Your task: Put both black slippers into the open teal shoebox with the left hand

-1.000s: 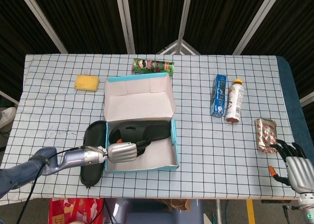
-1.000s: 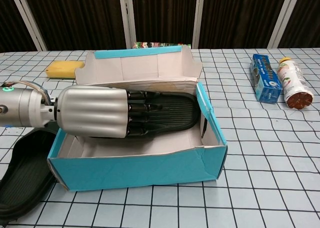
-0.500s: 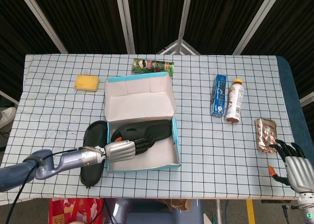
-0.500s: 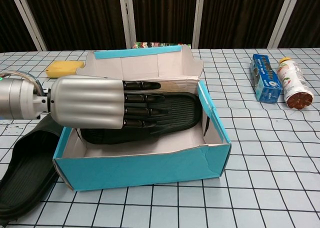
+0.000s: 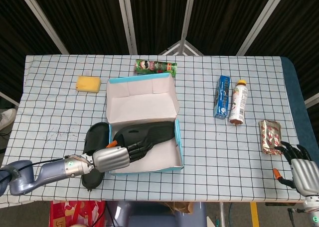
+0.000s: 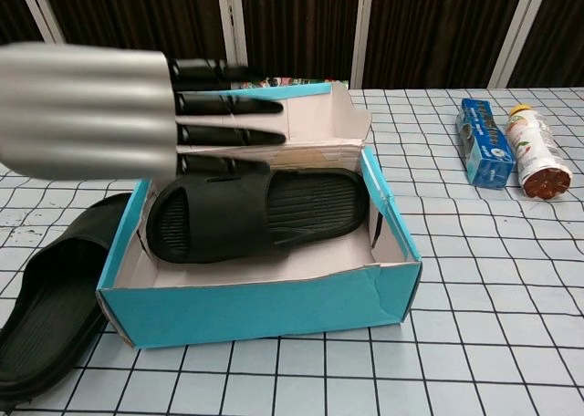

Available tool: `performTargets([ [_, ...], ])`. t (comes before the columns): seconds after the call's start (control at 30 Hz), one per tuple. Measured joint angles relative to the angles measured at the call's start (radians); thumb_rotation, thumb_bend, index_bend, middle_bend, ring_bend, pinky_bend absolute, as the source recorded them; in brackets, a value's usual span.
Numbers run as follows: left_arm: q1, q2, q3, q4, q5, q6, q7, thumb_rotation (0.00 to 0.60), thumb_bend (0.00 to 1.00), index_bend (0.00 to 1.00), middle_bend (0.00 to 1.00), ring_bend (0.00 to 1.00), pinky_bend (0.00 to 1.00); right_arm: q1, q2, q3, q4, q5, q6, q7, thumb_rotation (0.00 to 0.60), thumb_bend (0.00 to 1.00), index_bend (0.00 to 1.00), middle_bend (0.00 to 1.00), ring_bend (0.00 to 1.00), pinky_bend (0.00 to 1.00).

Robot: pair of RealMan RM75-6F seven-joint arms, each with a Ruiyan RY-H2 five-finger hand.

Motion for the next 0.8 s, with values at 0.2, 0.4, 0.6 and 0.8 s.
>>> performTargets([
  [0.2,0.167,0.039,-0.033,-0.166,-0.225,0.149,-0.006,0.600,0.20,0.13,0.16,0.03,0.16,-0.004,0.003,-0.004,-0.005,-0.009,0.007,0.001,0.600,0.36,0.24,0.16,0.20,0.09],
  [0.4,0.336,0.056,-0.037,-0.311,-0.523,0.266,-0.205,0.600,0.19,0.11,0.13,0.01,0.14,-0.004,0.003,-0.004,-0.008,-0.007,0.006,-0.004,0.600,0.36,0.24,0.16,0.20,0.09],
  [0.6,0.398,0.118,-0.038,-0.319,-0.775,0.188,-0.475,0.600,0.19,0.09,0.09,0.00,0.11,0.004,-0.001,-0.006,-0.015,-0.002,-0.014,-0.024,0.600,0.36,0.24,0.16,0.20,0.09],
  [0.8,0.381,0.143,-0.052,-0.277,-0.909,-0.019,-0.610,0.600,0.17,0.09,0.09,0.00,0.10,0.008,-0.001,-0.005,-0.015,0.008,-0.023,-0.028,0.600,0.36,0.24,0.16,0.20,0.09],
])
